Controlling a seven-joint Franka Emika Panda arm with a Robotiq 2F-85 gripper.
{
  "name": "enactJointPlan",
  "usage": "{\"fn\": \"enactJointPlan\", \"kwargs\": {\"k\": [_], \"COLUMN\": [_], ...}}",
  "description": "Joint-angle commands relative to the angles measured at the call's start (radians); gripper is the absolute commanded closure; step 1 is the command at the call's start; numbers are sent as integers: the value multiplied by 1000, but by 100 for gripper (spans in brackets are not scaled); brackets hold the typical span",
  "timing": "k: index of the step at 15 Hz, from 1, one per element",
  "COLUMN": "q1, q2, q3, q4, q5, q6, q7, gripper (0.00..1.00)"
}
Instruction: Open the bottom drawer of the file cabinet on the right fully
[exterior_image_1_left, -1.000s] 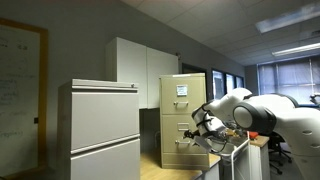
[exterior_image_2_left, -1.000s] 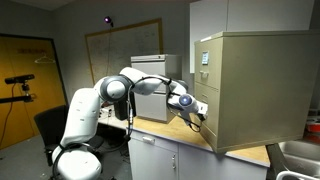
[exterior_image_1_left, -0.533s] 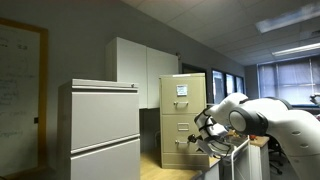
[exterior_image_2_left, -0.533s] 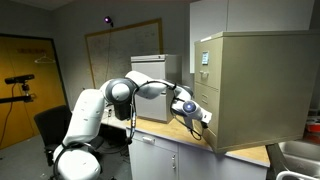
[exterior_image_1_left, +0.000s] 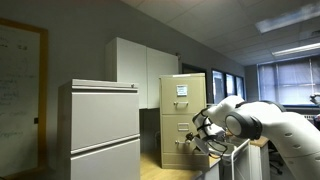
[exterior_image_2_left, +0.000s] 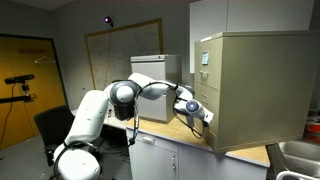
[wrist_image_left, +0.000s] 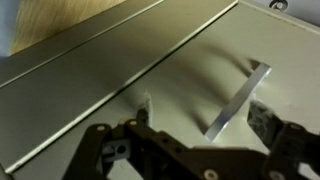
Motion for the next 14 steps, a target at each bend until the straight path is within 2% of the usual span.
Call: {"fn": "enactJointPlan", "kwargs": {"k": [1,8,9,10,14], "q1": [-27,-26,-25,-23,-5], "q2": [4,57,75,87,106], "q3": [-6,-2,-1,-2,-18], "q4": [64,77,79,81,94], "q5": [32,0,-9,-20,-136], "q6": [-1,-21,-26,-29,-55], "q7": [29,69,78,85,184], "gripper": [0,0,25,25,54]}}
